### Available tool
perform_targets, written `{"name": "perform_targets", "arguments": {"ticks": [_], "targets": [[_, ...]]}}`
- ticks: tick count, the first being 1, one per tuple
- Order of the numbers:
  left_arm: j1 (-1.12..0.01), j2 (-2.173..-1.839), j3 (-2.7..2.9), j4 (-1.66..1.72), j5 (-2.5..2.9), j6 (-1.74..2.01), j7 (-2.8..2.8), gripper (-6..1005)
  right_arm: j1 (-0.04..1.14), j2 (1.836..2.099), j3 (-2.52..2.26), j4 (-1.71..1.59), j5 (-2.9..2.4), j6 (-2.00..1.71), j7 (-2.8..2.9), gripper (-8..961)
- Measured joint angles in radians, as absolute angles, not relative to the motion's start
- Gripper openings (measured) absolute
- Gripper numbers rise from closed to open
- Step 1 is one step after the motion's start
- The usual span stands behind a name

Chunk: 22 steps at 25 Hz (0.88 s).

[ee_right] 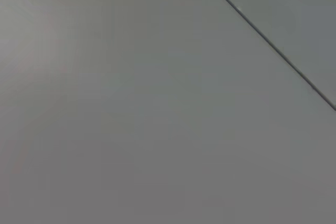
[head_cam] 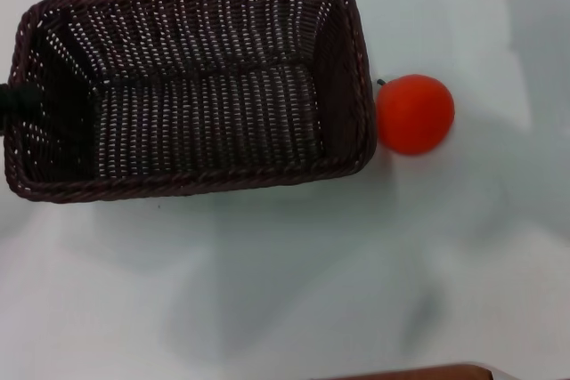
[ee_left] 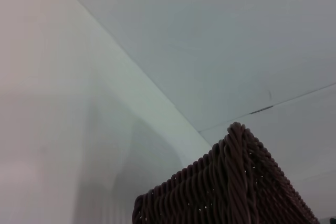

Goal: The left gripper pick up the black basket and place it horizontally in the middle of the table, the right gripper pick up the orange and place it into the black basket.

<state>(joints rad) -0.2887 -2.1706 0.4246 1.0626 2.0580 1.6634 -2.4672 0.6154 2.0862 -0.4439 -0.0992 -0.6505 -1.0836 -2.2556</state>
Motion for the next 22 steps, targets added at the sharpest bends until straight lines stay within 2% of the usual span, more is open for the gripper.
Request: {"name": "perform_targets", "arguments": {"ticks": [8, 13, 18, 21, 22], "targets": [[-0.288, -2.168, 0.429, 1.035, 2.069, 1.647, -2.464, 174, 0.618, 2.085, -0.444, -0.106, -0.650, -1.065, -2.255, 776], [-0.284, -2.163, 0.442, 1.035, 2.070, 1.642, -2.469, 267, 0.618, 2.085, -0.444, -0.112, -0.650, -1.054, -2.255, 776], [-0.279, -2.145, 0.414, 1.041, 2.071, 1.641, -2.461, 506, 0.618, 2.086, -0.449, -0.113, -0.654, -1.049, -2.255, 776], [-0.280, -2.122, 0.362, 1.042, 2.070, 1.640, -2.417, 623, 0.616, 2.084, -0.468, -0.122, -0.663, -1.049, -2.255, 776], [-0.283, -2.116, 0.340, 1.042, 2.068, 1.640, -2.398, 623, 0.613, 2.084, -0.487, -0.133, -0.672, -1.049, -2.254, 776]]}}
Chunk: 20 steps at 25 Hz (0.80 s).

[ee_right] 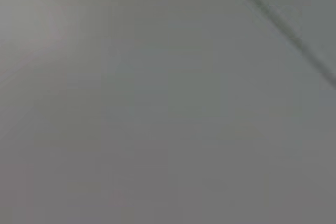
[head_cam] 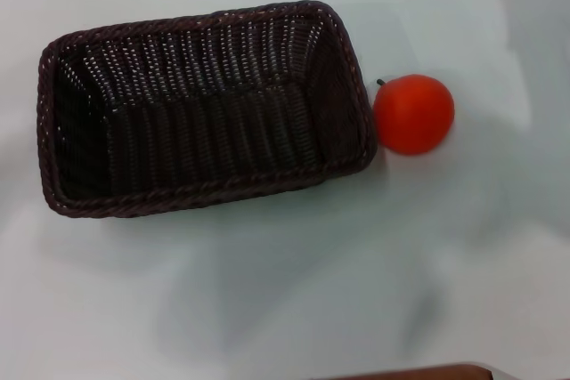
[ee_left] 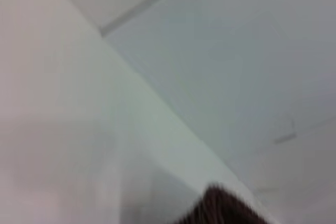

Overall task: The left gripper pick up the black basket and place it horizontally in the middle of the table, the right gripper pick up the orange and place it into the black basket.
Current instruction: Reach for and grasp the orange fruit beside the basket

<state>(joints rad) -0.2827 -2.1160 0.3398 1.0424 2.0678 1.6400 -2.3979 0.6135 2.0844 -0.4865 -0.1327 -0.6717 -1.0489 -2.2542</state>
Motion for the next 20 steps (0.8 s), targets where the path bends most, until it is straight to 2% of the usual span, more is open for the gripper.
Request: {"name": "perform_targets", "arguments": {"ticks": [4, 7, 10, 13, 20], "targets": [[-0.297, -2.108, 0.253, 1.030, 1.977, 1.650, -2.191, 621, 0.597, 2.076, -0.602, -0.214, -0.760, -1.049, -2.199, 775], [-0.297, -2.118, 0.244, 0.980, 1.840, 1.648, -2.007, 619, 0.584, 2.043, -0.704, -0.303, -0.917, -1.052, -2.074, 775], [-0.301, -2.145, 0.245, 0.913, 1.671, 1.642, -1.791, 618, 0.563, 2.009, -0.787, -0.423, -1.097, -1.073, -1.906, 775], [-0.321, -2.165, 0.256, 0.823, 1.533, 1.665, -1.573, 613, 0.537, 1.989, -0.824, -0.593, -1.308, -1.113, -1.695, 775], [-0.380, -2.166, 0.266, 0.643, 1.474, 1.754, -1.189, 608, 0.534, 1.949, -0.781, -0.949, -1.825, -1.341, -1.283, 779]]}}
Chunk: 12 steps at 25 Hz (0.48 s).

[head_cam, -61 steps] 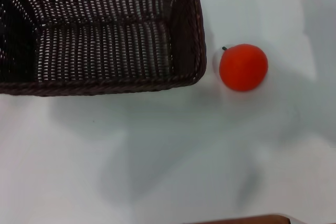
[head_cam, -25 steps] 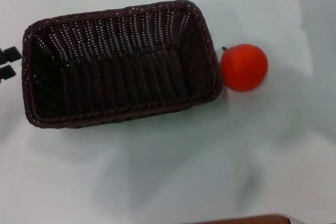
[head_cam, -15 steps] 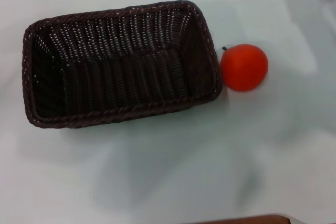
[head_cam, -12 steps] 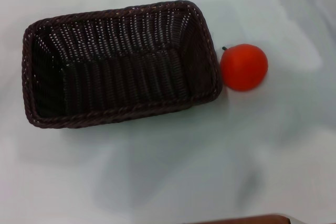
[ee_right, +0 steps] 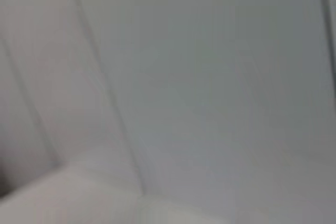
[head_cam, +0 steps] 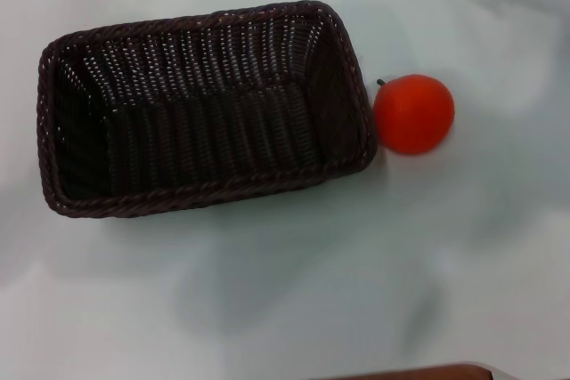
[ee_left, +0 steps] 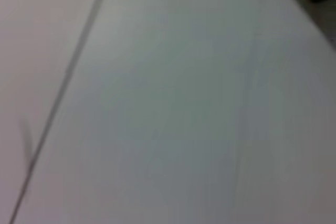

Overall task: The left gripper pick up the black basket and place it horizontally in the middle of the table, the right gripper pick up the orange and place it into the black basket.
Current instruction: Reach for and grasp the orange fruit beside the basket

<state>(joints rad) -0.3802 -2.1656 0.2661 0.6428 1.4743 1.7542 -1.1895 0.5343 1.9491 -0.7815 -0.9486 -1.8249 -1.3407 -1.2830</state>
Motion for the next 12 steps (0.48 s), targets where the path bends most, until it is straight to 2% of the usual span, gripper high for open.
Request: {"name": "perform_targets", "arguments": {"ticks": [6, 12], "targets": [[-0.417, -2.167, 0.265, 0.551, 1.457, 1.785, -1.016, 609, 0.605, 1.933, -0.677, -1.107, -2.123, -1.628, -1.157, 776], [-0.439, -2.163, 0.267, 0.543, 1.454, 1.772, -1.015, 608, 0.665, 1.936, -0.682, -1.159, -2.370, -1.771, -1.140, 774]]}}
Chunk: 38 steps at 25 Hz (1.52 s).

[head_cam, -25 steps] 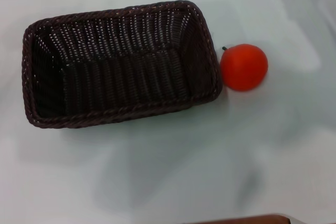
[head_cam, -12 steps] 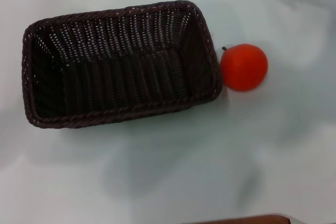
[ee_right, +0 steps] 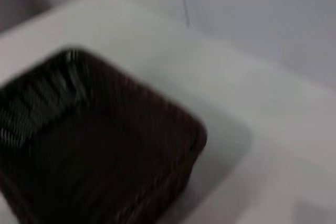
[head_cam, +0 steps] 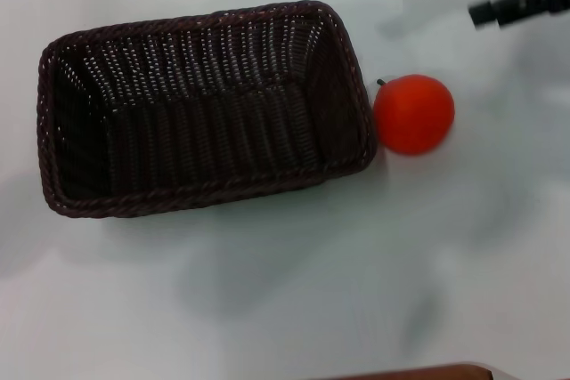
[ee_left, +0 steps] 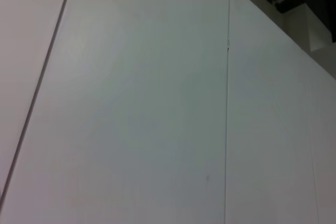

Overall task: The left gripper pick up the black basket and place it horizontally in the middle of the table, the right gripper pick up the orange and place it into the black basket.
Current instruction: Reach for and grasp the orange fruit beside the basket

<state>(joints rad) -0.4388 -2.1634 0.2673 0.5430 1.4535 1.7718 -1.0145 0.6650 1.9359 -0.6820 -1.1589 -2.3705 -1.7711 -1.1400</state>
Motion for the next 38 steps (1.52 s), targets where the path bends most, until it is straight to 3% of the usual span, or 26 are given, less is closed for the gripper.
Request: {"name": "perform_targets", "arguments": {"ticks": [8, 20, 30, 38], "targets": [[-0.445, -2.163, 0.267, 0.532, 1.452, 1.759, -1.017, 608, 0.667, 1.964, -0.783, -1.134, -2.450, -1.741, -1.141, 775], [-0.447, -2.164, 0.301, 0.514, 1.456, 1.757, -1.018, 609, 0.665, 2.077, -0.895, -1.098, -2.560, -1.562, -1.169, 745], [-0.450, -2.163, 0.314, 0.514, 1.457, 1.756, -1.017, 608, 0.687, 2.081, -0.950, -0.981, -2.564, -1.437, -1.182, 711], [-0.449, -2.161, 0.318, 0.515, 1.458, 1.739, -1.030, 608, 0.695, 2.079, -0.946, -0.976, -2.560, -1.445, -1.184, 553]]}}
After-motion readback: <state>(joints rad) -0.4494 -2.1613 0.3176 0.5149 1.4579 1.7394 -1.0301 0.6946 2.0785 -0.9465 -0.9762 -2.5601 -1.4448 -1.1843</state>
